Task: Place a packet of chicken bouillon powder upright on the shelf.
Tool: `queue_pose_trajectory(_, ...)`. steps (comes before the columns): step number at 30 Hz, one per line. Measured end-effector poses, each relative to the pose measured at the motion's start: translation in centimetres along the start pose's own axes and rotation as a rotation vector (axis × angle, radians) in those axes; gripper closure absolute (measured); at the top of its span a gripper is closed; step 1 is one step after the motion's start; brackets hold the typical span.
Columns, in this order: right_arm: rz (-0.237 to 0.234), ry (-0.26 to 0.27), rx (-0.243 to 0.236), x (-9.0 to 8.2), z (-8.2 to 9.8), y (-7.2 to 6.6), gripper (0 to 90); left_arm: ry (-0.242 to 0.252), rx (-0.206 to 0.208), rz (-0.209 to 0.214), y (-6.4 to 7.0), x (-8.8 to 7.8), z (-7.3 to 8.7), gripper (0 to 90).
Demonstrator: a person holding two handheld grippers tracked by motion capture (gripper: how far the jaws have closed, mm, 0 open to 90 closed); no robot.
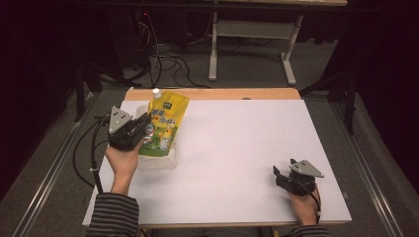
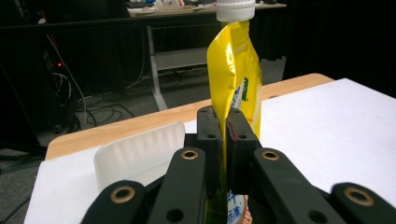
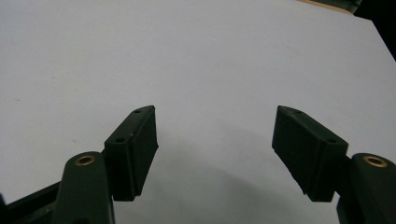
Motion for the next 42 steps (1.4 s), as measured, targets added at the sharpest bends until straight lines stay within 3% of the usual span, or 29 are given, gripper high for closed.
queue_pose_trajectory(9, 0.0, 0.0, 0.001, 0.0, 0.0, 0.0, 31.4, -0.047, 0.022, -0.003, 0.0, 1.8, 1.6, 85.9)
queue_pose_trajectory(20, 0.002, 0.004, -0.004, 0.0, 0.0, 0.0, 31.2, -0.097, 0.029, 0.001, 0.0, 2.4, 3.0, 83.7)
queue_pose_trajectory(34, 0.003, 0.002, -0.005, 0.0, 0.0, 0.0, 31.3, -0.163, 0.043, -0.003, 0.0, 0.6, 4.0, 82.1)
queue_pose_trajectory(42, 0.002, 0.001, -0.004, 0.0, 0.0, 0.0, 31.3, -0.186, 0.088, -0.027, 0.3, 0.5, 4.0, 84.5)
Point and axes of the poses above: each handheld gripper's, and its own axes: x roughly forward along the jaws, z roughly out of its underside, y roughly to its right, the point moved 10 cm from there along x, roughly forward along the jaws, and after that the axes turned 1 degree about y, right-handed, at the moved point
